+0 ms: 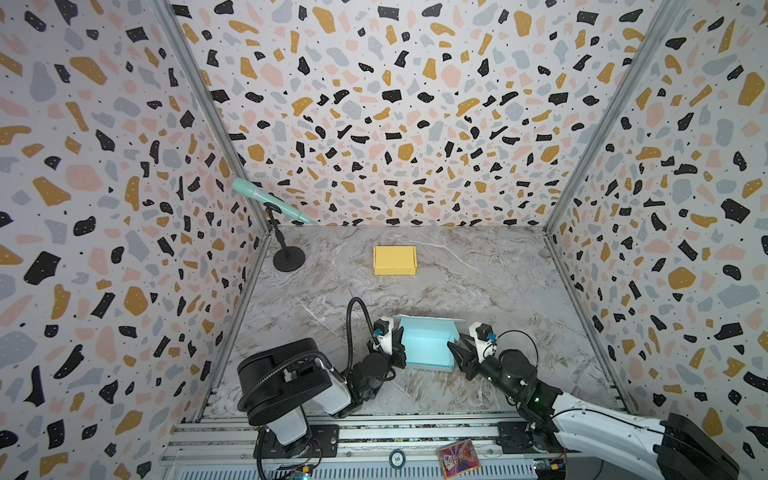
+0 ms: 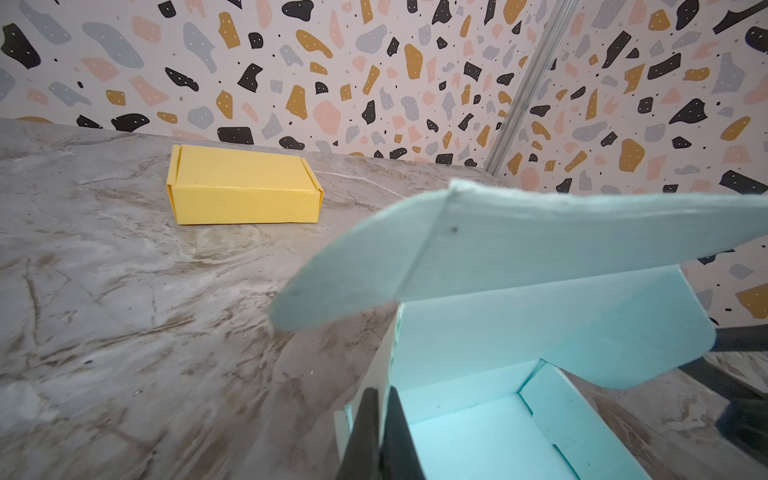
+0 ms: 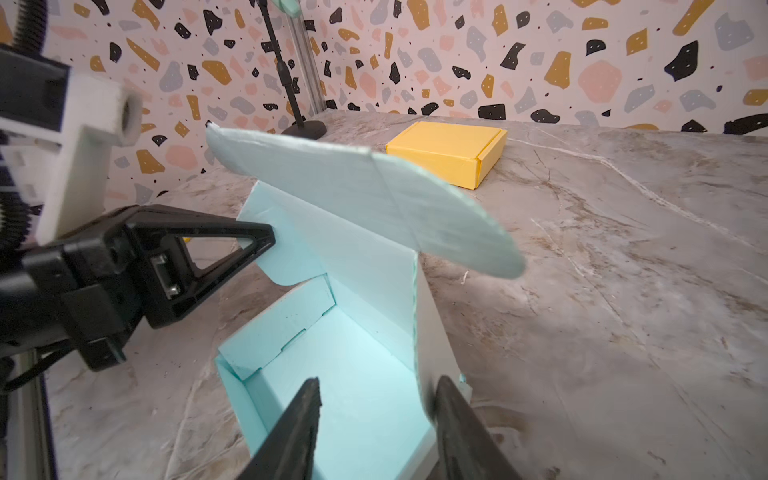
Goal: Fold the paper box
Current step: 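Release the wall with the right gripper and swing it outward while the left gripper holds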
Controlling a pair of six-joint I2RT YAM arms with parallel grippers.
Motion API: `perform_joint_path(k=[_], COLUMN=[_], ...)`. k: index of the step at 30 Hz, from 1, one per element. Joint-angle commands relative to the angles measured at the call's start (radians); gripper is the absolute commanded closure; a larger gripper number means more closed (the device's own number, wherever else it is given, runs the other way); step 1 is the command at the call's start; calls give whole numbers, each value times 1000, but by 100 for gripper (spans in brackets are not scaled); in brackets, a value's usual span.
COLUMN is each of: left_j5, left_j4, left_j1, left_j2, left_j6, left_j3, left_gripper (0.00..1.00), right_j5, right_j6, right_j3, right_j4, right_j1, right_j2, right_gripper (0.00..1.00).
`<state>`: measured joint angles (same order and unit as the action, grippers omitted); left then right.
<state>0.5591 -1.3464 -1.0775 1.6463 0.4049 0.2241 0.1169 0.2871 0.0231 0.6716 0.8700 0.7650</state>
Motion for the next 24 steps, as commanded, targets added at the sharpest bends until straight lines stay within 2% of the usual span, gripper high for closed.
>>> perform_joint_path(k=[1,8,11,13,17,24], left_j5=[-25,-31,-33,-34,-33,-34], left_j4=[82,96,95,96,105,113], left_j1=[-10,-10,-10,-10,-10,-10], left_j2=[23,26,26,26,24,18], left_j6=[3,-3,-5,-6,-13,-14], left_j3=[1,18,18,18,21,29], left_gripper=[100,100,100,100,100,100], right_j5=[12,73,180,197,133,100], right_j6=[55,107,172,220,328,372], right_j3=[2,1,35,72,183,201], right_j4=[-64,-198,-333,-419,-580,-562], right_j1=[4,4,-9,-49,-171,-250], right_j2=[-110,-359,-407,-391,-262,-143], right_gripper=[53,54,56,58,62,63])
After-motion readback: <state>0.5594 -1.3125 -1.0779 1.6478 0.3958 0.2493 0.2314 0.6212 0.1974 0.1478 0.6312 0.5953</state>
